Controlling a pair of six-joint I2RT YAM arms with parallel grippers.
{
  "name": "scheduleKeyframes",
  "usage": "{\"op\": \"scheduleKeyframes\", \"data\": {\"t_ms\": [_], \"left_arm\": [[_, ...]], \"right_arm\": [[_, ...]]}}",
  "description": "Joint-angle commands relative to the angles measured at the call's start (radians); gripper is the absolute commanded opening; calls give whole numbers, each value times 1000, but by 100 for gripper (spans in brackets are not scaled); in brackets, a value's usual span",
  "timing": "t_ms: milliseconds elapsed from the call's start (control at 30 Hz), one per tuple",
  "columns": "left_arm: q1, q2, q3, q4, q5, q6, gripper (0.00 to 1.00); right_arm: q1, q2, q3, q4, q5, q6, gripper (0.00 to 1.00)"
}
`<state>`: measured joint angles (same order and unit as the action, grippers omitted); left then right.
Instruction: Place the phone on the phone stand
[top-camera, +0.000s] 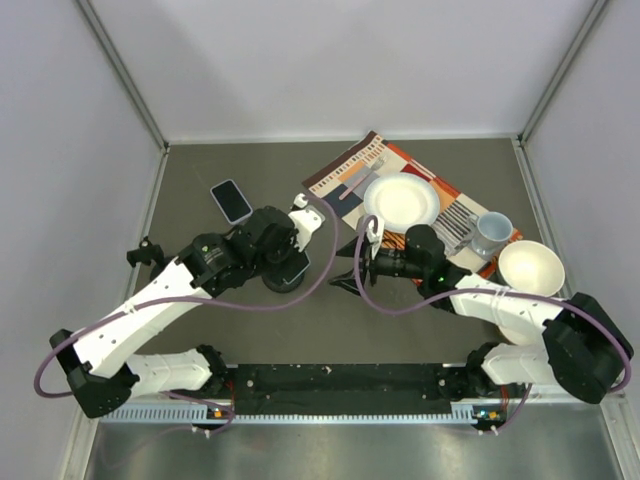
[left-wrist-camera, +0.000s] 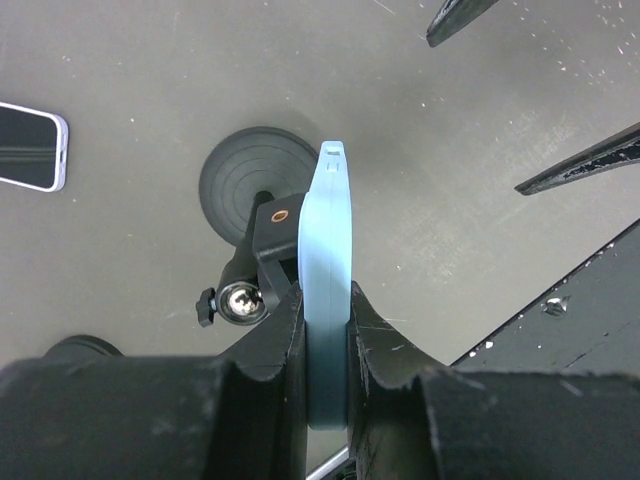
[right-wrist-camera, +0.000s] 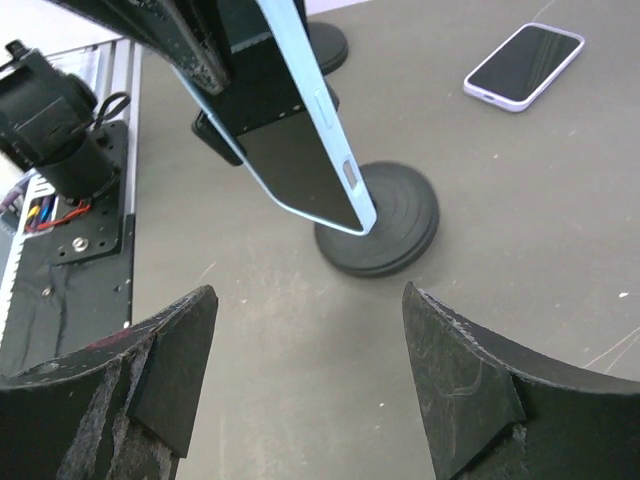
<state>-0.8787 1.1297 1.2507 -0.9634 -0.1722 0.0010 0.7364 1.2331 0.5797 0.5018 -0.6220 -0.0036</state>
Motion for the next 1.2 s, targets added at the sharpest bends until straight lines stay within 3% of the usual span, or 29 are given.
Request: {"op": "scheduleKeyframes", "data": {"t_ms": [0,167,300,467,567,667,800,933,1067,1167], "left_arm": [[-2,-28,32,87,-43,-47,0],[-2,-47,37,259,199,48,0],[-2,-38,24,368,284,125,0],[-2,-22,52,390,215,157,0],[-2,-65,91,404,127,91,0],[-2,-103,168,323,-8,-77,0],[-2,-172,245,169,-177,-237,0],[-2,-255,289,65,-306,-321,0],[-2,-306,323,20,-297,-348,0],[-2,-311,339,-17,-296,-358,0]], "right_arm": [[3,19,65,76,92,48,74],[3,3,55,90,145,88,74],[3,-23,43,52,137,99,73],[3,-125,3,14,159,109,74],[1,-179,8,-63,256,103,75],[-5,-185,54,-141,350,99,75],[-5,-103,115,-144,332,22,66],[4,14,161,-10,240,-77,53],[57,132,238,32,231,-211,45],[63,195,261,98,206,-216,45]]}}
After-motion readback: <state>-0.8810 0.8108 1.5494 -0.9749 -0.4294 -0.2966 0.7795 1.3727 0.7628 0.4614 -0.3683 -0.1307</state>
